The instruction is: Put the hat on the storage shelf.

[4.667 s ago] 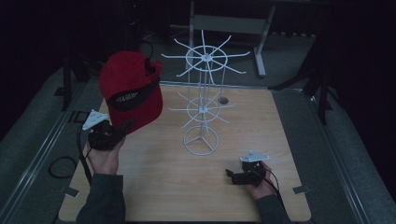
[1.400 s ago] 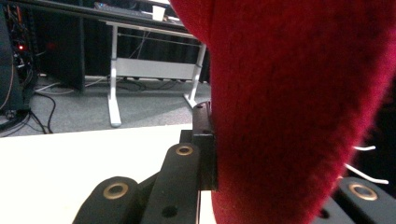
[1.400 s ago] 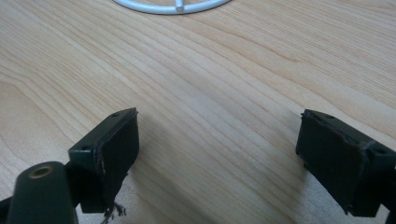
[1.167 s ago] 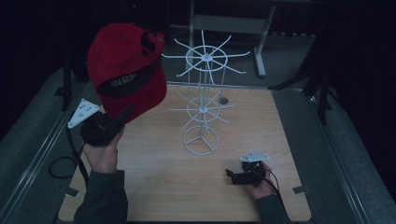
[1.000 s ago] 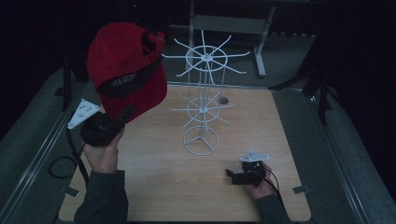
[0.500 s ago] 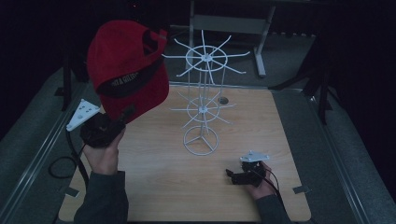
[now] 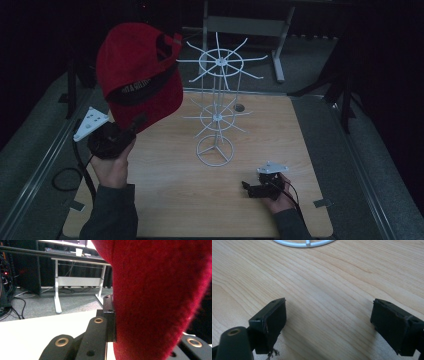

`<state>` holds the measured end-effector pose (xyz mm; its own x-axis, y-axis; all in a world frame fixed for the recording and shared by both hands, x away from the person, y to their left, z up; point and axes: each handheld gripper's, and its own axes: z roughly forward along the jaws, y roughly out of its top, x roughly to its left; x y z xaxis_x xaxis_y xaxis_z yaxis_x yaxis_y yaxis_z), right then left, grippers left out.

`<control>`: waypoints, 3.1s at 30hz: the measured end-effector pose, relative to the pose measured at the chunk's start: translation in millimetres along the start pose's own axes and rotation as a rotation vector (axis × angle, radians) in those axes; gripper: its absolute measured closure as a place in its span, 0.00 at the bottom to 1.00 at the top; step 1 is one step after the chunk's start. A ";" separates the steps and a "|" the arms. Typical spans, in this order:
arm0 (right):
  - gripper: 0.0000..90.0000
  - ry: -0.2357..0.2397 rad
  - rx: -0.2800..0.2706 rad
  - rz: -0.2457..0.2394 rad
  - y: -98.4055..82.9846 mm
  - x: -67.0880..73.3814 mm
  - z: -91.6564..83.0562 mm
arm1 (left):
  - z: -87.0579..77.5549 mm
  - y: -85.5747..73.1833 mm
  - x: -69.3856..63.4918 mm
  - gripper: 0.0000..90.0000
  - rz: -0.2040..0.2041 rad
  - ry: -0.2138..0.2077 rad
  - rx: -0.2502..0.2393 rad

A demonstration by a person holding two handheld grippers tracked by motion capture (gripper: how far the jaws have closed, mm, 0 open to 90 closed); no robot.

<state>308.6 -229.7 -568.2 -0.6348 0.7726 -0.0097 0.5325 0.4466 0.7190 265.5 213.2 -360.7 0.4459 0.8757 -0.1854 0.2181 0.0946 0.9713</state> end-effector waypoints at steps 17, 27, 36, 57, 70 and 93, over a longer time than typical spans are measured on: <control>0.15 0.000 0.000 0.000 0.0 0.1 0.0 | 7.4 -7.0 -6.9 0.94 0.009 -0.025 0.030; 0.15 -0.001 -0.001 -0.001 0.0 -0.1 0.1 | 8.7 -12.6 -7.4 0.94 0.025 -0.020 0.051; 0.15 -0.001 -0.002 -0.003 0.0 -0.2 0.1 | 12.1 -18.8 -11.1 0.94 0.048 -0.001 0.074; 0.15 -0.001 -0.001 0.000 0.0 0.0 0.1 | 30.3 -35.8 -2.2 0.94 -0.007 -0.046 0.165; 0.15 -0.002 -0.002 -0.001 0.0 0.0 0.1 | 47.5 -56.8 1.8 0.94 -0.014 -0.047 0.241; 0.15 -0.002 -0.003 -0.001 0.0 -0.1 0.2 | 57.3 -88.2 3.1 0.84 0.009 -0.037 0.309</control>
<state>308.8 -229.7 -568.3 -0.6346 0.7728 -0.0118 0.5298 0.4461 0.7214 297.4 180.5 -455.5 0.4792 0.8573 -0.1881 0.4650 -0.0662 0.8828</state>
